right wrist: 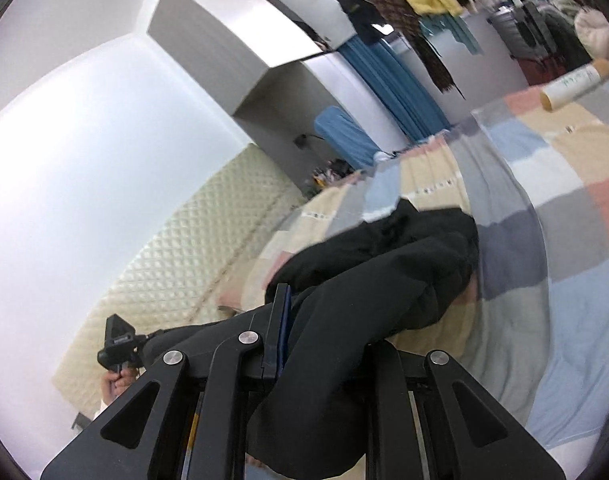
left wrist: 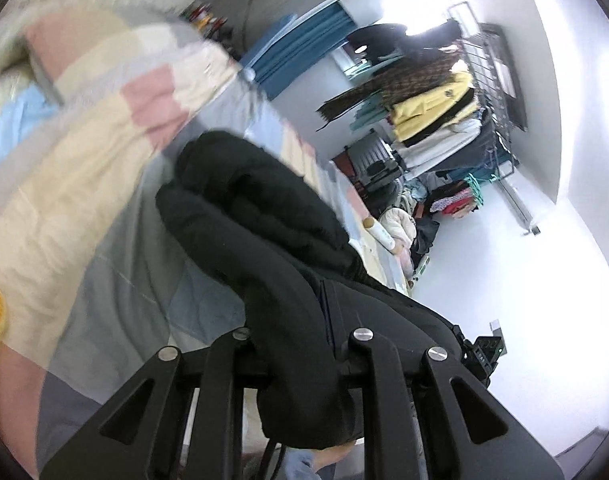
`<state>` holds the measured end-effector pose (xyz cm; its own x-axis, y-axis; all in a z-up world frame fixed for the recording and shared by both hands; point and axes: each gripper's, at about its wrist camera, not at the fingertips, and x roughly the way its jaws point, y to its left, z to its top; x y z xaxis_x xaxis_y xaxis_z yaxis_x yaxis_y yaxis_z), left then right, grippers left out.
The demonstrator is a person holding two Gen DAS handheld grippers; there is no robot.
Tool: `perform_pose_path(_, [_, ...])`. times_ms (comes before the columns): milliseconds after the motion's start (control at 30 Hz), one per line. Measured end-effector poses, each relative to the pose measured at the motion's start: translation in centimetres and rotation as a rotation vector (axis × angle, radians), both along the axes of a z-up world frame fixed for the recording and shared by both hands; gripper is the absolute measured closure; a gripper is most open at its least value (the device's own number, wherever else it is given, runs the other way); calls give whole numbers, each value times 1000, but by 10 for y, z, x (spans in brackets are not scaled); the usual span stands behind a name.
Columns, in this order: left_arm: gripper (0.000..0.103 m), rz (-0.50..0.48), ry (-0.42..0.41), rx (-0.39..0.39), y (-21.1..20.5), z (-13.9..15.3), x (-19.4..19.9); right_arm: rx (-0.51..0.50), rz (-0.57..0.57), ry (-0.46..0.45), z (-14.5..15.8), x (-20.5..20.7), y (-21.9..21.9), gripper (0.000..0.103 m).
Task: Fold large clothes
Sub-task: 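Carry the hem over the jacket body toward the collar with both grippers, then lower the hem onto the collar end of the jacket with both grippers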
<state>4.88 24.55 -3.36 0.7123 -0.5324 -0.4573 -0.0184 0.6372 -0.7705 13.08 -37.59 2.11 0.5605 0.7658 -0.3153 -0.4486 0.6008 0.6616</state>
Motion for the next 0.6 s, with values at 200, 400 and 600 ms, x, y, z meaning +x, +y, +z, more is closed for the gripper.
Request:
perform_pose_path(200, [86,-21,-36,84,-13,36,-31,-33,28,-12,39,-48,-7,90])
perform_pose_path(400, [86,-44,14,125,-17,42,-75,-64,32,-4,47,-107,-12,90])
perform_pose_path(600, [86,-50,86,137,-17,42,-87,-78,1,43,44,-121,-9,90])
